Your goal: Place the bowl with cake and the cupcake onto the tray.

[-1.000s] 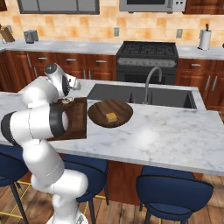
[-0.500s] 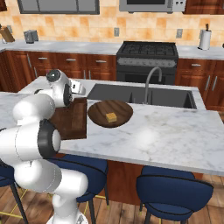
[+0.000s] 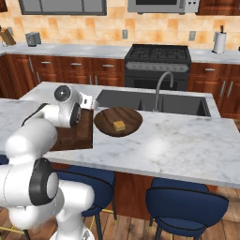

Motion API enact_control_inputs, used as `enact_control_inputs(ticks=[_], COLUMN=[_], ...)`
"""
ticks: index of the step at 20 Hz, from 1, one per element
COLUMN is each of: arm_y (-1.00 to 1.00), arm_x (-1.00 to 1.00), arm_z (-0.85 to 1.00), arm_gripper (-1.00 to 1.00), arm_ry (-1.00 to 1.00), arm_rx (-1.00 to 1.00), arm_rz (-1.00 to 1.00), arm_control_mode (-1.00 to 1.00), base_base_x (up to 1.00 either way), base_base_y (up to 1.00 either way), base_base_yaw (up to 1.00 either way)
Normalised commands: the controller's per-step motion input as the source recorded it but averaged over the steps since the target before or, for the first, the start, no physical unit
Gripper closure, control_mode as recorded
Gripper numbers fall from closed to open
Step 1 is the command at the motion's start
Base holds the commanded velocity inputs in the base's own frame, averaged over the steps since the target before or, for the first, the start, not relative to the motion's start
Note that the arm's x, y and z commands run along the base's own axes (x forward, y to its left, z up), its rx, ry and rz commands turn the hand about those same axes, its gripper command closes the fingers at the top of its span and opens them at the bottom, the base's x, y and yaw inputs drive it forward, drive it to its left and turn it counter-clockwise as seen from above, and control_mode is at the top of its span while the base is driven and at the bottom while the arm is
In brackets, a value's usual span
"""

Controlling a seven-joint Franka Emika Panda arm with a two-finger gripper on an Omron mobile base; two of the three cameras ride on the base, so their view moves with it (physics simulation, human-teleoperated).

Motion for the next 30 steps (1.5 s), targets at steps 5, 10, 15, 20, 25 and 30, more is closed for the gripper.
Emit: enact_control_inputs(ticks=[5,10,15,20,25,30], arm_y=[-0.53,-0.54,-0.43,-0.38,-0.48,-0.43], arm_x=[-0.32,-0.12,0.0,0.0,-0.03,-0.09], arm_z=[0.0,0.0,0.0,0.0,0.0,0.0], arm_gripper=[-1.0,-1.0,-1.0,-1.0,-1.0,-1.0], arm_ry=[0.0,0.04,0.11,0.11,0.06,0.02], arm_rx=[0.12,0.14,0.04,0.0,0.0,0.0], arm_rz=[-0.02,-0.04,-0.05,-0.03,0.0,0.0], arm_control_mode=[-1.0,-1.0,-1.0,-1.0,-1.0,-1.0], base_base_x=[0.0,0.0,0.0,0.0,0.0,0.0], base_base_y=[0.0,0.0,0.0,0.0,0.0,0.0], base_base_yaw=[0.0,0.0,0.0,0.0,0.0,0.0])
